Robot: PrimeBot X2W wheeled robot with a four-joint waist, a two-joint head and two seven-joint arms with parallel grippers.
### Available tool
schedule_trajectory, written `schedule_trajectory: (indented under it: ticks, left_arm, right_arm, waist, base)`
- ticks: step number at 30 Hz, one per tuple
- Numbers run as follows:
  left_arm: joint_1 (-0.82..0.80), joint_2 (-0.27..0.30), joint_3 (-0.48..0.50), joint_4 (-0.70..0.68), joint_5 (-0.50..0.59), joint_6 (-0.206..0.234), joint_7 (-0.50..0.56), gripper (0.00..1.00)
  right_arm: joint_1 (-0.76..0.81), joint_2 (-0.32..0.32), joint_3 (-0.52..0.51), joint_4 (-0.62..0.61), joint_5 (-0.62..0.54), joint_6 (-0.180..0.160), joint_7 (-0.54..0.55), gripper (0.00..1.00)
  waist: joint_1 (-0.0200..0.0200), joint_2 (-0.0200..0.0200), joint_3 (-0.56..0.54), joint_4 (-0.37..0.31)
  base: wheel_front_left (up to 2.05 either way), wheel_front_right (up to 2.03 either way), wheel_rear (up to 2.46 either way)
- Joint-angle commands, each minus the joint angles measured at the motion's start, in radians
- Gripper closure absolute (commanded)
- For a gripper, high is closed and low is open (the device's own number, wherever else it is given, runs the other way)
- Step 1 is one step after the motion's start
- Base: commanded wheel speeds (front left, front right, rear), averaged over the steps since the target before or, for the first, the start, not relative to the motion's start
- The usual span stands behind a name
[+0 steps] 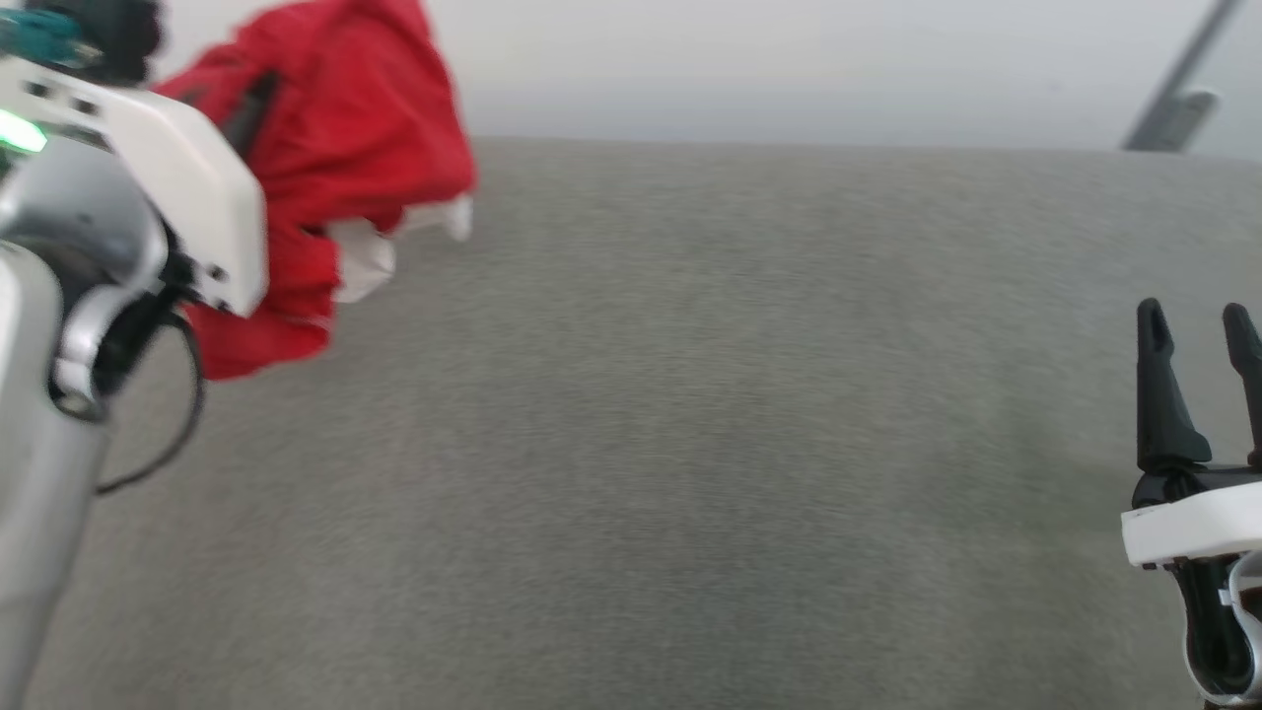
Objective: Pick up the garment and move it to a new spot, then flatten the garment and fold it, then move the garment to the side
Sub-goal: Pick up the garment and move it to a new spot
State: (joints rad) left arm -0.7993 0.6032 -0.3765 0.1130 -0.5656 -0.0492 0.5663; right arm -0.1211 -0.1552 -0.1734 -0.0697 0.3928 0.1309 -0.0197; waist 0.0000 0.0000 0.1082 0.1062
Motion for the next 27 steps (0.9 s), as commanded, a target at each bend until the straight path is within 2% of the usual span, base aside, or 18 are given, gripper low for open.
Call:
schedule_trajectory:
  ticks: [1, 7, 13, 19, 27]
  left_arm:
    - [0.011, -0.003, -0.002, -0.010, -0.008, 0.006, 0.004, 1.00]
    - [0.064, -0.021, -0.057, -0.161, -0.008, 0.041, 0.101, 1.00]
    - [0.143, -0.055, -0.129, -0.200, -0.027, 0.062, 0.171, 1.00]
    - [0.228, -0.086, -0.203, -0.085, -0.050, 0.032, 0.189, 1.00]
    - [0.250, -0.161, -0.276, 0.170, -0.063, -0.007, 0.172, 1.00]
  right_arm:
    - [0.006, 0.005, -0.006, -0.004, 0.002, 0.000, -0.008, 0.00]
    - [0.012, 0.023, -0.018, 0.004, 0.013, 0.000, -0.020, 0.00]
    - [0.013, 0.047, -0.003, 0.025, 0.030, 0.000, -0.037, 0.00]
    - [-0.007, 0.066, 0.030, 0.054, 0.040, 0.000, -0.056, 0.00]
    - [-0.034, 0.069, 0.058, 0.091, 0.050, 0.000, -0.078, 0.00]
  waist:
    - [0.0000, 0.0000, 0.007, -0.043]
    - [0.0000, 0.0000, 0.022, -0.143]
    - [0.0000, 0.0000, 0.053, -0.220]
    - [0.0000, 0.0000, 0.086, -0.273]
    - [0.0000, 0.0000, 0.118, -0.301]
  base:
    - [0.00, 0.00, 0.00]
    - [0.00, 0.00, 0.00]
    - [0.00, 0.00, 0.00]
    - [0.00, 0.00, 0.00]
    - [0.00, 0.00, 0.00]
